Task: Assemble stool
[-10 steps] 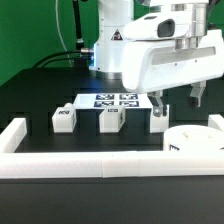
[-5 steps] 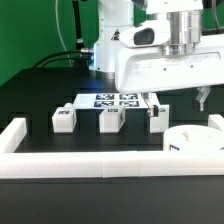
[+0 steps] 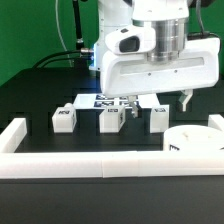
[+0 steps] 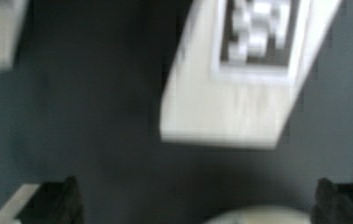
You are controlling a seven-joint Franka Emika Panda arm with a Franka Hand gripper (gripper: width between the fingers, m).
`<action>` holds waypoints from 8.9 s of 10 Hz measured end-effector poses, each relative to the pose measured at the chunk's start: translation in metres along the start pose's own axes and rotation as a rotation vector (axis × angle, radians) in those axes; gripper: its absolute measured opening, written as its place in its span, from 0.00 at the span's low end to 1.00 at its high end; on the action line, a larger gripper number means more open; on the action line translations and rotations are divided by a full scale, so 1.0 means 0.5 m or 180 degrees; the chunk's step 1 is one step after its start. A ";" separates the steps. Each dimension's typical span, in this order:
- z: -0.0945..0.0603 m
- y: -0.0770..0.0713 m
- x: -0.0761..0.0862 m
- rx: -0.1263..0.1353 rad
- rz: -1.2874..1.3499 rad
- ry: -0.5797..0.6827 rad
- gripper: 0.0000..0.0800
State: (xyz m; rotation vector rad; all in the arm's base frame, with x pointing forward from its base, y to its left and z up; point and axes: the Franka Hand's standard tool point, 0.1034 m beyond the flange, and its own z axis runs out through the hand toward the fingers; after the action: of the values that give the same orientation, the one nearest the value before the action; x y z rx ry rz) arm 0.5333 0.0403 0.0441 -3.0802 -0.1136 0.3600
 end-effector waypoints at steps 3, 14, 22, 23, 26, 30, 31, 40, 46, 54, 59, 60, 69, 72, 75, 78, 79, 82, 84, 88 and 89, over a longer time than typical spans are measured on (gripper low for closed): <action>-0.002 -0.014 0.022 0.0026 0.0188 -0.0681 0.81; 0.052 -0.015 -0.015 0.0118 0.0591 -0.1965 0.81; 0.075 -0.028 -0.025 0.0133 0.0728 -0.2113 0.48; 0.075 -0.028 -0.025 0.0133 0.0728 -0.2113 0.41; 0.075 -0.028 -0.025 0.0133 0.0728 -0.2113 0.41; 0.021 -0.044 -0.008 0.0140 0.0670 -0.2067 0.41; -0.038 -0.056 0.005 0.0150 0.0606 -0.1938 0.41; -0.224 -0.073 0.084 0.0239 0.0525 -0.0857 0.41; -0.257 -0.102 0.152 0.0185 0.0438 0.0504 0.41; -0.281 -0.102 0.204 0.0330 0.0382 0.1740 0.41; -0.228 -0.141 0.213 0.0546 0.0443 0.1919 0.41; -0.227 -0.136 0.213 0.0544 0.0455 0.1917 0.41; -0.171 -0.081 0.191 0.0707 0.0207 0.2081 0.41; -0.154 -0.093 0.188 0.0722 0.0239 0.2034 0.41; -0.145 -0.095 0.193 0.0737 0.0252 0.2016 0.41; -0.141 -0.093 0.202 0.0748 0.0267 0.2024 0.41; -0.138 -0.089 0.202 0.0746 0.0279 0.2018 0.41; -0.125 -0.090 0.207 0.0686 0.0302 0.2123 0.41; -0.125 -0.096 0.207 0.0589 0.0364 0.2319 0.41; -0.125 -0.092 0.201 0.0486 0.0388 0.2489 0.41; -0.124 -0.092 0.201 0.0487 0.0388 0.2488 0.41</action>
Offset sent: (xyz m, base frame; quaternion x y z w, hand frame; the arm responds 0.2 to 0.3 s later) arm 0.0000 0.0000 0.0000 0.0000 -0.1938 0.0000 0.9810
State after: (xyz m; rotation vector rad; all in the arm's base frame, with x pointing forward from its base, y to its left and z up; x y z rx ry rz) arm 0.6420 0.0921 0.0837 -2.8339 0.1218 -0.7894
